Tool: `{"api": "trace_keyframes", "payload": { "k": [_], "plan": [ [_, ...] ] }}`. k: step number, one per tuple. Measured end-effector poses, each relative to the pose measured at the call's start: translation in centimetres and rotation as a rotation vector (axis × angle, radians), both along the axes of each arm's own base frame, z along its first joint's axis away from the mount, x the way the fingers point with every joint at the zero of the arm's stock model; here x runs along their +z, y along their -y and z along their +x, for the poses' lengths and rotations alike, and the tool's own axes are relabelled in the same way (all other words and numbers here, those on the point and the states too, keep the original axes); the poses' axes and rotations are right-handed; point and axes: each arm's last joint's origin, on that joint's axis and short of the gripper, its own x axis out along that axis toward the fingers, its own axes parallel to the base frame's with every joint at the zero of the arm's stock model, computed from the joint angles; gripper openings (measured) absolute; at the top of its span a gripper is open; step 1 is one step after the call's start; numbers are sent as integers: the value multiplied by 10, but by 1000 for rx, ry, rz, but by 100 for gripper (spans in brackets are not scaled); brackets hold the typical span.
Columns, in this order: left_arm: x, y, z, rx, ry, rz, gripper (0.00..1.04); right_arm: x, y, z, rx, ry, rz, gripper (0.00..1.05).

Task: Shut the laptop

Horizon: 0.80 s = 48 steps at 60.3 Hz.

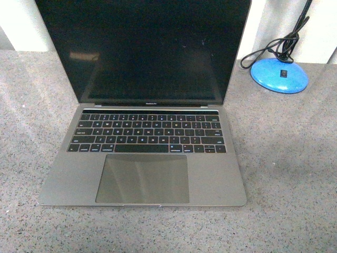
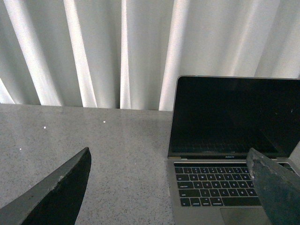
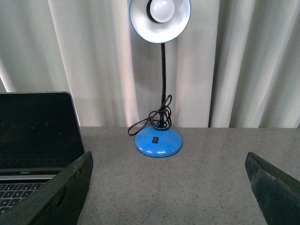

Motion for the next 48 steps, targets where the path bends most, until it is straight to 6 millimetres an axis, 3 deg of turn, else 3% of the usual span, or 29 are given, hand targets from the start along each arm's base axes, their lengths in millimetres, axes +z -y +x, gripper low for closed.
{"api": "trace_keyframes", "payload": {
  "k": [48],
  "plan": [
    [0, 0, 0, 0, 0, 0, 98, 0, 0, 0, 0, 0, 0, 95]
  ]
}}
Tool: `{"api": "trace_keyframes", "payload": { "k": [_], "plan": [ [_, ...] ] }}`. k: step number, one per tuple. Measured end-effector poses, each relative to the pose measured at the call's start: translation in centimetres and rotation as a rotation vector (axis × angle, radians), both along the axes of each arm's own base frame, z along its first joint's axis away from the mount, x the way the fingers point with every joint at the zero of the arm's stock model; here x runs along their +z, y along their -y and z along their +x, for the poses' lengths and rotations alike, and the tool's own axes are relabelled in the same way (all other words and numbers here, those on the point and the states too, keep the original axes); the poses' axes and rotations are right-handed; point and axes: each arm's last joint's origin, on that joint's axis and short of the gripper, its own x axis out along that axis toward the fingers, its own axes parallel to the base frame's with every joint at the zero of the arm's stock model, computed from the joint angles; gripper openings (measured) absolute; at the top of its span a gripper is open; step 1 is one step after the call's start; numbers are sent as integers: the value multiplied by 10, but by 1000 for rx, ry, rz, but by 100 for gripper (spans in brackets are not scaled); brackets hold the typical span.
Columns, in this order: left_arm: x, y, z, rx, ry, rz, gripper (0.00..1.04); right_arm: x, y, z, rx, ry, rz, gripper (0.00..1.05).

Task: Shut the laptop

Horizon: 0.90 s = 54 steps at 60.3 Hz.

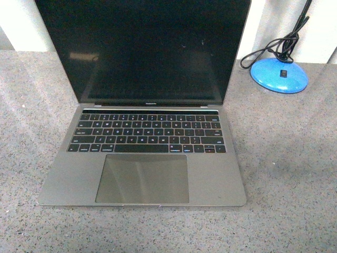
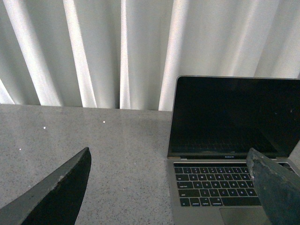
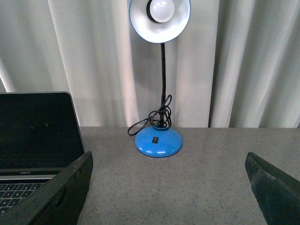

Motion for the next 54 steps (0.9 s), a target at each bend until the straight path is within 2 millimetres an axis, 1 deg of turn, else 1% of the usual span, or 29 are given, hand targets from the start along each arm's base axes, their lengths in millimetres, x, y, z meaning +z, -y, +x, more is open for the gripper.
{"api": "trace_keyframes", "payload": {
  "k": [5, 6, 7, 9, 10, 13, 16, 18, 21, 23, 24, 26, 27, 30, 32, 33, 35, 37, 40, 42, 43, 45, 48, 52, 54],
  "plan": [
    [-1, 0, 0, 19, -12, -6, 98, -1, 0, 0, -9, -19, 6, 95],
    [-1, 0, 1, 40, -29, -18, 98, -2, 0, 1, -25, -71, 16, 95],
    [-3, 0, 1, 124, -94, -34, 98, -3, 1, 2, -47, -177, 19, 95],
    [-6, 1, 3, 249, -183, -40, 98, -6, 3, 5, -69, -324, 17, 95],
    [-8, 1, 4, 294, -200, -36, 98, -9, 6, 7, -83, -403, 12, 95],
    [-10, 0, 7, 337, -235, -41, 98, -8, 11, 15, -100, -470, 7, 95],
    [-7, -2, 11, 337, -232, -50, 98, -1, 14, 27, -98, -473, -12, 95],
    [0, -5, 18, 310, -203, -47, 98, 11, 16, 41, -70, -461, -35, 95],
    [11, -8, 27, 267, -162, -42, 98, 20, 17, 54, -49, -453, -56, 95],
    [18, -11, 34, 240, -140, -37, 98, 29, 18, 68, -33, -450, -85, 95],
    [21, -12, 37, 233, -132, -35, 98, 31, 18, 71, -28, -451, -88, 95],
    [32, -17, 48, 210, -100, -23, 98, 36, 17, 83, -10, -462, -105, 95],
    [34, -17, 51, 194, -95, -22, 98, 38, 17, 90, -1, -471, -118, 95],
    [45, -23, 66, 166, -66, -11, 98, 41, 15, 105, 16, -485, -146, 95],
    [51, -25, 77, 146, -54, -6, 98, 45, 12, 120, 42, -496, -172, 95],
    [52, -25, 80, 139, -50, -6, 98, 46, 10, 124, 48, -499, -176, 95],
    [57, -27, 95, 106, -54, -9, 98, 50, 6, 135, 71, -500, -196, 95],
    [60, -27, 105, 87, -62, -14, 98, 57, 0, 150, 100, -497, -221, 95],
    [62, -26, 122, 65, -82, -23, 98, 64, -7, 165, 128, -488, -242, 95],
    [63, -25, 131, 53, -96, -27, 98, 70, -15, 179, 152, -473, -264, 95],
    [64, -23, 137, 44, -102, -27, 98, 72, -17, 182, 155, -470, -267, 95],
    [65, -20, 144, 30, -104, -25, 98, 77, -24, 195, 166, -457, -284, 95],
    [66, -13, 154, 9, -92, -10, 98, 82, -34, 208, 188, -443, -303, 95],
    [67, -2, 163, -40, -82, -3, 98, 85, -43, 221, 211, -422, -317, 95],
    [68, 2, 166, -53, -75, 0, 97, 85, -49, 228, 219, -419, -320, 91]
  ]
}}
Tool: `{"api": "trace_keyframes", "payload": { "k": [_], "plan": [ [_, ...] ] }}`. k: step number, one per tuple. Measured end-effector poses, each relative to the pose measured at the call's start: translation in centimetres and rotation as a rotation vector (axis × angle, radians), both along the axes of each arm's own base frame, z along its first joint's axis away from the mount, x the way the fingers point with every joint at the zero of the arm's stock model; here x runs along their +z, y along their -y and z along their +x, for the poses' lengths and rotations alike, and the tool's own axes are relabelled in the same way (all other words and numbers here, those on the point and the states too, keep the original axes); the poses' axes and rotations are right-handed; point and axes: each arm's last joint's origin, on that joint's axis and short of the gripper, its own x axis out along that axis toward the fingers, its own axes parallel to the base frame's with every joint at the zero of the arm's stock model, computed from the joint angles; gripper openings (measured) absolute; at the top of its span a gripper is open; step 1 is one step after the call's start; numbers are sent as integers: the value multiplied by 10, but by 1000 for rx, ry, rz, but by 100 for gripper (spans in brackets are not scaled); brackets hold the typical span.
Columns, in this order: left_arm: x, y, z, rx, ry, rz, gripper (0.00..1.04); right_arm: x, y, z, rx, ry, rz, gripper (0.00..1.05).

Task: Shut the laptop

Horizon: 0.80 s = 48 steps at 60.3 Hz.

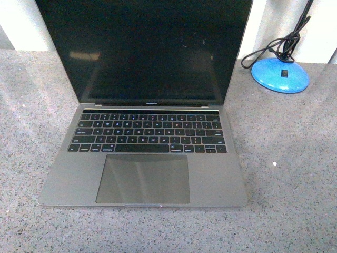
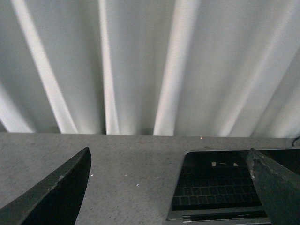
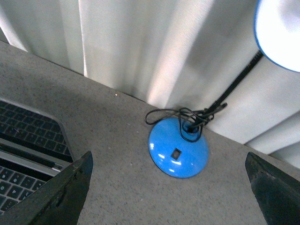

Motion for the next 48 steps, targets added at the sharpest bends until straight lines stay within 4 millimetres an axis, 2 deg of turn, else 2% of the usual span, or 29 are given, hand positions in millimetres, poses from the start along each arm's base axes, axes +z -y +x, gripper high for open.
{"api": "trace_keyframes", "payload": {
  "k": [5, 8, 11, 17, 29, 39, 48],
  "plan": [
    [0, 9, 11, -28, -4, -2, 84, -1, -9, 10, 9, 4, 5, 77],
    [-4, 14, 21, -31, -31, -1, 71, -4, -13, 15, 2, 2, 12, 67],
    [-10, 17, 30, -20, -63, -8, 59, -9, -18, 21, -3, 1, 34, 53],
    [-16, 18, 39, -10, -99, -45, 41, -13, -22, 28, -18, -1, 66, 35],
    [-6, 26, 59, -61, -97, -98, 4, -8, -32, 47, 14, 7, 107, 0],
    [1, 39, 76, -109, -133, -87, 4, 2, -46, 67, 57, 10, 128, 1],
    [3, 45, 92, -127, -175, -71, 4, 2, -54, 80, 77, -9, 151, 1]
  ]
}}
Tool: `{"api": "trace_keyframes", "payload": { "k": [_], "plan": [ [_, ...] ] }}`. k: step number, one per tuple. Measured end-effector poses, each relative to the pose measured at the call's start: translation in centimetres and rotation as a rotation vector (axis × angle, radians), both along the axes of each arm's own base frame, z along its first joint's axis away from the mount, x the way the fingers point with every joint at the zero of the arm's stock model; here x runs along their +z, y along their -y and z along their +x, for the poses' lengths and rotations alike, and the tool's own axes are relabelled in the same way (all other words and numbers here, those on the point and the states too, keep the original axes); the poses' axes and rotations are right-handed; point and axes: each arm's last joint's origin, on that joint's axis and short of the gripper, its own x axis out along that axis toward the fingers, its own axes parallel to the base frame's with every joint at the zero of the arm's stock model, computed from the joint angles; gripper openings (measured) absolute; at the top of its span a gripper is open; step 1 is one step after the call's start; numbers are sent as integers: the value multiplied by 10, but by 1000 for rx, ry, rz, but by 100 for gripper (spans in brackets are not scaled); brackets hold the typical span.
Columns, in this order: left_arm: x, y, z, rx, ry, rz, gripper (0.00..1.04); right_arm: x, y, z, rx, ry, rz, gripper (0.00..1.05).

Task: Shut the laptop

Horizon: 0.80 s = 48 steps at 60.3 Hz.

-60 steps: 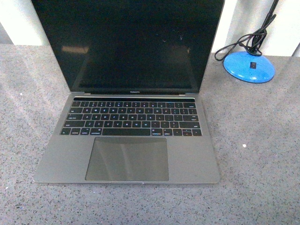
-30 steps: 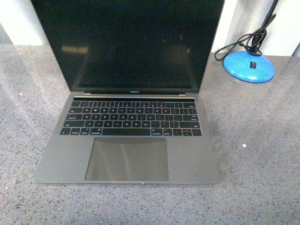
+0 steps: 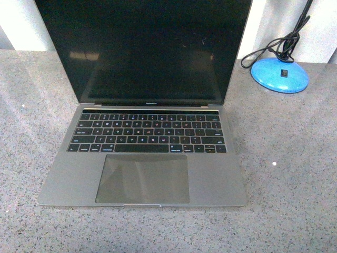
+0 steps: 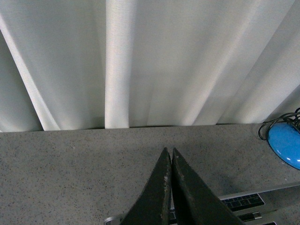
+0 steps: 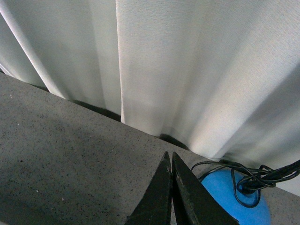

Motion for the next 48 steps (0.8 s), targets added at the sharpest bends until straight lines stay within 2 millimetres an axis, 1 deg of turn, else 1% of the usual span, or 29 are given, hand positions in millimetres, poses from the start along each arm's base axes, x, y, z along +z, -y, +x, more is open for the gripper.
{"api": "trace_keyframes", "payload": {
  "k": [8, 15, 24, 35, 48],
  "plan": [
    [0, 2, 13, -2, -38, 3, 4, -5, -7, 8, 16, -21, 25, 1],
    [-4, 6, 26, 12, -104, 7, 4, -10, -18, 14, 43, -40, 44, 1],
    [-1, 12, 34, 25, -182, 8, 4, -13, -34, 17, 72, -57, 69, 1],
    [2, 14, 36, 35, -221, 17, 4, -18, -41, 17, 73, -76, 93, 1],
    [-2, 15, 34, 39, -265, 10, 4, -28, -40, 14, 60, -97, 107, 1]
  ]
}}
